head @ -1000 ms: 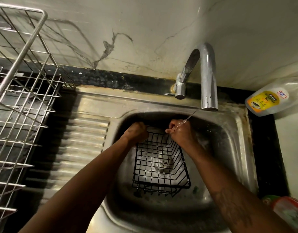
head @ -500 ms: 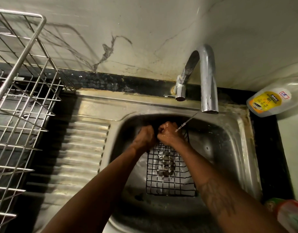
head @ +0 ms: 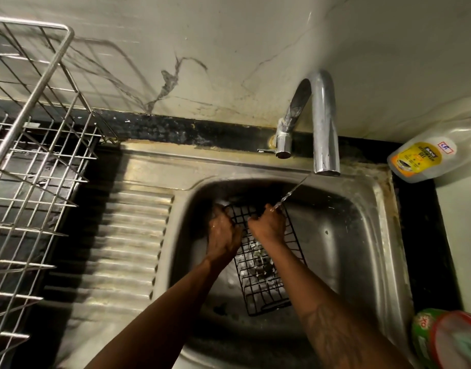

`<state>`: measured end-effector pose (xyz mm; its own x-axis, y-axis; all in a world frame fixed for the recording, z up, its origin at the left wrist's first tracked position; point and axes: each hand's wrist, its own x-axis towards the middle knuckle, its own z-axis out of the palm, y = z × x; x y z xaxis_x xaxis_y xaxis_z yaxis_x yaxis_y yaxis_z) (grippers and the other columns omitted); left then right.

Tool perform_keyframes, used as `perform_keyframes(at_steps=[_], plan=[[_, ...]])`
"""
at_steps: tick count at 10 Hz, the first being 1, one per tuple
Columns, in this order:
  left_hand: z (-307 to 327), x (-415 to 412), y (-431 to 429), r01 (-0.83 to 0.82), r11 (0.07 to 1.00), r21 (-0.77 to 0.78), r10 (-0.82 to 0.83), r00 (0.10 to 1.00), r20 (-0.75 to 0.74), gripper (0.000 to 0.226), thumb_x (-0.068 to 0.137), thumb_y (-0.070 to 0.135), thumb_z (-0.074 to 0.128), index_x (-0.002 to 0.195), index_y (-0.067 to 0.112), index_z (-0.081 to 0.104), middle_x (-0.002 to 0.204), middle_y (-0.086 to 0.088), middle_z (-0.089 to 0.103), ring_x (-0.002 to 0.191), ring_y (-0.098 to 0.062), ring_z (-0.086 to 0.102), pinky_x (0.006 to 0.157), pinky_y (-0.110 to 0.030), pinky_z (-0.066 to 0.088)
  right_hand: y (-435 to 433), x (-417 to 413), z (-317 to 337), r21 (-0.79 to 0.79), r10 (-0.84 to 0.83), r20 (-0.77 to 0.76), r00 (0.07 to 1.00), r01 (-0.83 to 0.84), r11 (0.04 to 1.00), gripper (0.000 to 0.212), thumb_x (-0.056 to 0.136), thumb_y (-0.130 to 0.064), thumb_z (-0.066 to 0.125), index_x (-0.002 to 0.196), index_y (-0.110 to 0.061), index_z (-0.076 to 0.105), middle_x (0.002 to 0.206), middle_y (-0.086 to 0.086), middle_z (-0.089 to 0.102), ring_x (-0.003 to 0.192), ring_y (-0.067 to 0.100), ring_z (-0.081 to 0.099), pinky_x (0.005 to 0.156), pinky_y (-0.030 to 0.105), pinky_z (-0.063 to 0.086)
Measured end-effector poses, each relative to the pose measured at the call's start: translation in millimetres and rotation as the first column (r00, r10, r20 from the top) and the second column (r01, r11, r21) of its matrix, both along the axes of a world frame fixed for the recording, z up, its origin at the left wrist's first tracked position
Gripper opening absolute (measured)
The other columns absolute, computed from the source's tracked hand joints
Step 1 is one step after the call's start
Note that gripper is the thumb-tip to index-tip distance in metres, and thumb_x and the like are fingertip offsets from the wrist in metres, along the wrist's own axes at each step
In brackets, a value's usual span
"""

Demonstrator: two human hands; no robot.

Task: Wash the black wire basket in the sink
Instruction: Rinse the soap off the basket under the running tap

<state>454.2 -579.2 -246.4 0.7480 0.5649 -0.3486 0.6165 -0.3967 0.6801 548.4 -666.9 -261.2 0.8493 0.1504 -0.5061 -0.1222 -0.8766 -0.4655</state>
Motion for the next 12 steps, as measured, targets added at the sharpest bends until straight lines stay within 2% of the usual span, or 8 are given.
perform_keyframes(at_steps=[1,2,3,4,5,7,10,12], plan=[[2,-18,-12,-0.110,0.992,-0.066,0.109,0.994,-0.019,0.086,0.085,0.039,0.037,0.149,-0.014,0.018,0.134,-0.033,0.052,0.112,-0.044,0.058,0.101,-0.051,0.045,-3,-7,-9,0.033,0.141,-0.130,0.981,-0.137,0.990,0.077,0.087,-0.027,0.074,0.154,-0.019,0.035,0.153,0.012,0.043,0.138,0.029,0.045,0.108,0.034,0.043],[9,-22,-11,-0.147,0.982,-0.120,0.143,0.989,-0.034,0.080,0.083,0.040,0.044,0.143,-0.010,0.030,0.118,-0.025,0.060,0.092,-0.031,0.062,0.086,-0.044,0.053,-15,-1,-14,0.021,0.277,-0.149,0.949,-0.277,0.961,0.082,0.088,-0.023,0.074,0.157,-0.023,0.030,0.159,0.009,0.035,0.143,0.026,0.038,0.114,0.032,0.036],[17,-8,8,0.050,0.993,0.110,-0.024,0.974,-0.224,0.052,0.086,0.033,0.062,0.126,0.002,0.051,0.101,-0.011,0.061,0.091,-0.028,0.062,0.072,-0.031,0.045,-34,12,-18,-0.027,0.508,-0.114,0.854,-0.514,0.857,0.080,0.087,-0.008,0.071,0.157,-0.023,0.033,0.162,0.006,0.031,0.148,0.022,0.031,0.116,0.019,0.023],[28,13,17,0.247,0.922,0.298,-0.174,0.952,-0.251,0.053,0.088,0.035,0.064,0.131,0.009,0.048,0.105,-0.011,0.064,0.096,-0.030,0.064,0.070,-0.032,0.042,-39,16,-18,-0.017,0.565,-0.092,0.820,-0.569,0.822,0.076,0.085,-0.005,0.070,0.153,-0.026,0.041,0.156,0.005,0.042,0.143,0.023,0.042,0.112,0.017,0.029],[29,47,16,0.457,0.848,0.269,-0.406,0.885,-0.227,0.039,0.099,0.042,0.053,0.123,0.011,0.054,0.099,-0.011,0.069,0.092,-0.032,0.068,0.072,-0.037,0.052,-38,12,-17,-0.005,0.526,-0.111,0.843,-0.530,0.848,0.051,0.089,-0.008,0.067,0.137,-0.024,0.057,0.132,0.006,0.062,0.117,0.026,0.062,0.089,0.030,0.050],[11,61,22,0.556,0.798,0.231,-0.494,0.824,-0.277,0.029,0.104,0.030,0.043,0.122,0.018,0.063,0.112,-0.011,0.069,0.102,-0.034,0.067,0.082,-0.039,0.051,-42,13,-19,0.064,0.457,-0.045,0.888,-0.454,0.889,0.039,0.086,-0.013,0.071,0.122,-0.025,0.067,0.121,0.003,0.068,0.106,0.022,0.065,0.080,0.025,0.048],[-2,40,21,0.246,0.957,0.152,-0.239,0.969,-0.062,0.043,0.105,0.038,0.042,0.095,0.009,0.071,0.087,-0.017,0.073,0.083,-0.035,0.069,0.070,-0.035,0.048,-27,11,-26,0.166,0.178,-0.092,0.980,-0.161,0.973,0.058,0.078,-0.010,0.072,0.133,-0.026,0.062,0.127,0.001,0.068,0.112,0.018,0.066,0.097,0.030,0.054],[1,2,-2,-0.109,0.985,0.133,0.084,0.979,0.183,0.074,0.103,0.047,0.020,0.100,-0.010,0.066,0.088,-0.031,0.066,0.083,-0.045,0.065,0.075,-0.045,0.053,-29,8,-23,0.284,-0.068,-0.199,0.978,0.124,0.951,0.019,0.086,-0.017,0.077,0.102,-0.024,0.071,0.096,-0.004,0.073,0.087,0.012,0.069,0.066,0.019,0.052]])
